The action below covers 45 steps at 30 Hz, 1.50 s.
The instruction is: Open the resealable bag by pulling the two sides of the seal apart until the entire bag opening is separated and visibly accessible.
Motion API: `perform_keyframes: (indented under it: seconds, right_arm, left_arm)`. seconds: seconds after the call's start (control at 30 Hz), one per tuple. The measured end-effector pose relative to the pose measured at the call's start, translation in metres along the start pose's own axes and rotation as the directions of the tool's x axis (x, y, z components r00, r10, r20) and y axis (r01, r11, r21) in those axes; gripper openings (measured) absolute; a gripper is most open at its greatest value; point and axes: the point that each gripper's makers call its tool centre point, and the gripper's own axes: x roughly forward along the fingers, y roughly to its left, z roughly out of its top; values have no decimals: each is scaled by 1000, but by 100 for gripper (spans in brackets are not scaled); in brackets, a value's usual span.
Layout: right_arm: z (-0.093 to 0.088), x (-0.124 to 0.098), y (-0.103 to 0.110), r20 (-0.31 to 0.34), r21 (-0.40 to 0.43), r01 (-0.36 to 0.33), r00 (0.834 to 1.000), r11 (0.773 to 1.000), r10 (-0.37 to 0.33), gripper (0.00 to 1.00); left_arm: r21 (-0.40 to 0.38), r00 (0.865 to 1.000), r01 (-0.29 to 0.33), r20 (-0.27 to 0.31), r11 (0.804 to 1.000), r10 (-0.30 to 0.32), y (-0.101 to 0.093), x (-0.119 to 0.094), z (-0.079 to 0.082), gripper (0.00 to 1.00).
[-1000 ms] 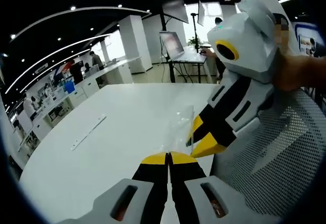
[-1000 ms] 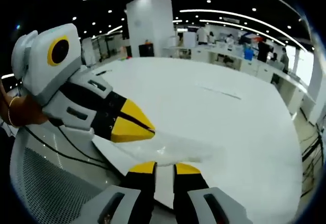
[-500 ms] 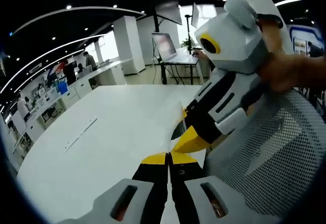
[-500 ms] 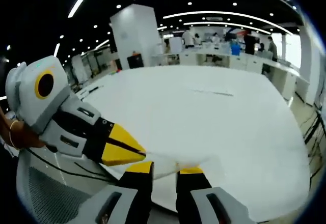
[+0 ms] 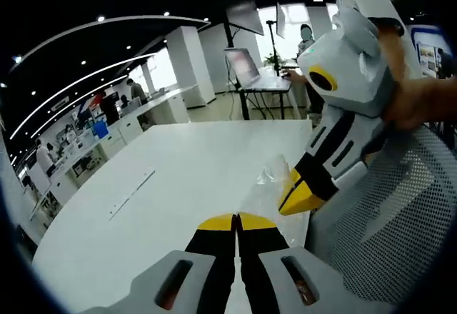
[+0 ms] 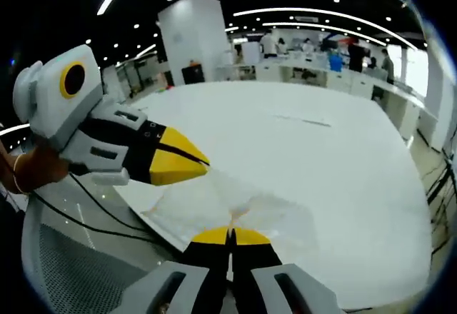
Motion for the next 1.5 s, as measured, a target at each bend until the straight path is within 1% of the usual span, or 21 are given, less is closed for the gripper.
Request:
perform_keyframes:
  seconds: [0.07,0.23,0.4,0.47,0.5,0.53,0.57,0.6,0.73,0.87,1.0,1.1,1.23,1.37,1.4,1.5]
  right_arm:
    - [-1,0,0,-3,2,-3,1000,1000,3,0]
    - [-1,0,1,-4,-9,-4,1000,1000,4,0]
    - [-1,0,0,-4,-14,-4,1000,1000,4,0]
    - [0,0,0,5,-9,-10,1000,1000,10,0]
    - [3,0,2,23,-13,-17,1000,1000,17,0]
    - [5,0,2,33,-15,-22,999,1000,23,0]
    - [9,1,6,56,-7,-44,997,999,44,0]
    - [10,1,7,61,-2,-54,997,999,54,1]
    - [9,2,10,51,-28,-57,997,998,58,5]
    - [15,0,9,82,-31,-60,995,998,62,9]
    - [16,0,8,87,-24,-57,994,998,59,14]
    - [17,1,11,94,-36,-66,993,997,69,17]
    - [16,1,11,88,-49,-60,994,997,64,19]
    - [17,0,8,100,-44,-49,994,998,53,21]
    - [18,0,7,101,-42,-47,994,998,51,22]
    - [19,0,6,110,-44,-42,993,998,47,27]
  left_arm:
    - [15,1000,-20,-3,1000,20,3,-1,1,0]
    - [8,998,-61,2,998,61,14,-4,3,0]
    - [-4,998,-68,-4,998,68,16,-4,1,0]
    - [0,1000,-31,-4,1000,31,11,-2,0,0]
    - [15,1000,-23,-10,1000,24,8,0,0,0]
    - [37,1000,-12,-15,999,13,6,1,-1,0]
    - [85,999,13,-34,996,-10,0,3,-3,0]
    - [92,999,23,-32,995,-20,-5,4,-2,0]
    - [103,999,40,-34,994,-37,-10,8,-2,0]
    - [95,998,42,-43,995,-39,-4,11,-4,0]
    - [99,998,15,-56,995,-9,15,11,-10,0]
    - [99,998,-11,-65,995,18,29,11,-14,0]
    - [105,996,-47,-76,993,55,52,13,-18,0]
    - [115,993,-88,-74,989,97,77,15,-15,0]
    - [116,991,-104,-70,988,113,86,15,-12,0]
    - [126,987,-139,-58,982,147,105,16,-6,0]
